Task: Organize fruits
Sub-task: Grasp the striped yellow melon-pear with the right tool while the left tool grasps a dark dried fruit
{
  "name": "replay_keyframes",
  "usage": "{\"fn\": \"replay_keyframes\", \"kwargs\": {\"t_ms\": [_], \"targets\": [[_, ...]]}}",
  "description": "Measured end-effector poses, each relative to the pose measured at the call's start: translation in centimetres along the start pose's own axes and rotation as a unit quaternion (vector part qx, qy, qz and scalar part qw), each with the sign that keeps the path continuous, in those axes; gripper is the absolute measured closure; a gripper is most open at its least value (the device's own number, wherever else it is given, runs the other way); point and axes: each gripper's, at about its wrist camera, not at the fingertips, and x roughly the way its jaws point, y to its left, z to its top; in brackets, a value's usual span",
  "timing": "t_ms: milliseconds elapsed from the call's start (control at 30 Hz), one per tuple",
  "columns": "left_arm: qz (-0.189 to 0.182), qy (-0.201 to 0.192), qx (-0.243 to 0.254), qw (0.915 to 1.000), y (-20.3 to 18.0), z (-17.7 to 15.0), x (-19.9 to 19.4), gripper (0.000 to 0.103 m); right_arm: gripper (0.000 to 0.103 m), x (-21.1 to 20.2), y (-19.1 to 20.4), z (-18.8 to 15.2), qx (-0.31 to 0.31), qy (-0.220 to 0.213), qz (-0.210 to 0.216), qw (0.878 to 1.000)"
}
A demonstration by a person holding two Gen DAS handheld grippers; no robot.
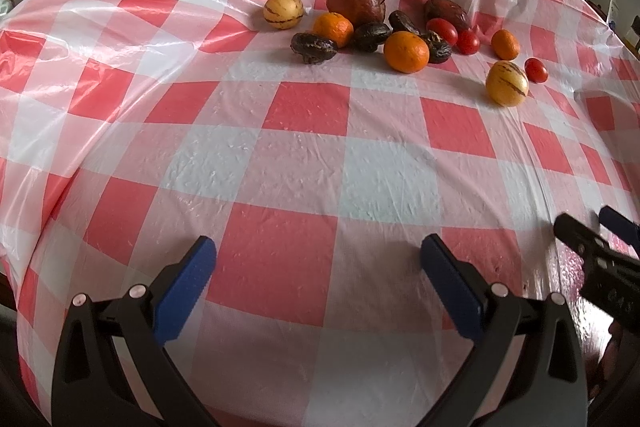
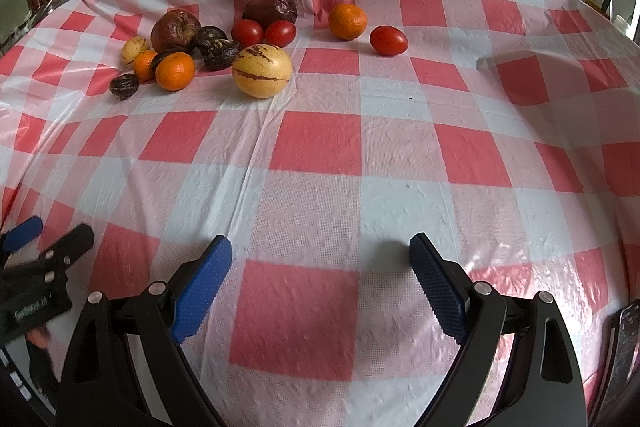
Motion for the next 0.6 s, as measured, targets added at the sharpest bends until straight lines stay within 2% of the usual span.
{"fn": "replay_keyframes", "kwargs": {"t_ms": [133, 333, 567, 600], "targets": [[0.0, 0.0, 0.0, 1.0, 0.0, 0.0, 0.0, 0.001, 0.016, 1.1, 0.8, 1.8, -0.011, 0.0, 0.004, 1.0], [-0.005, 0.01, 0.007, 0.9999, -0.2, 0.7, 0.6, 0.001, 0.016, 3.6, 2.4, 6.1, -0.029, -0.023, 0.012, 0.999], [-0.023, 0.013, 0.004, 0.9996, 0.0, 4.5, 3.0, 0.001, 0.02, 6.3, 2.7, 10.0, -0.024, -0.022, 0.04, 0.999], [-0.027, 0.011, 0.0, 0.9996, 0.1, 5.1, 3.4, 0.001, 0.025, 6.7, 2.4, 10.4, -0.018, -0.018, 0.047, 0.999]]}}
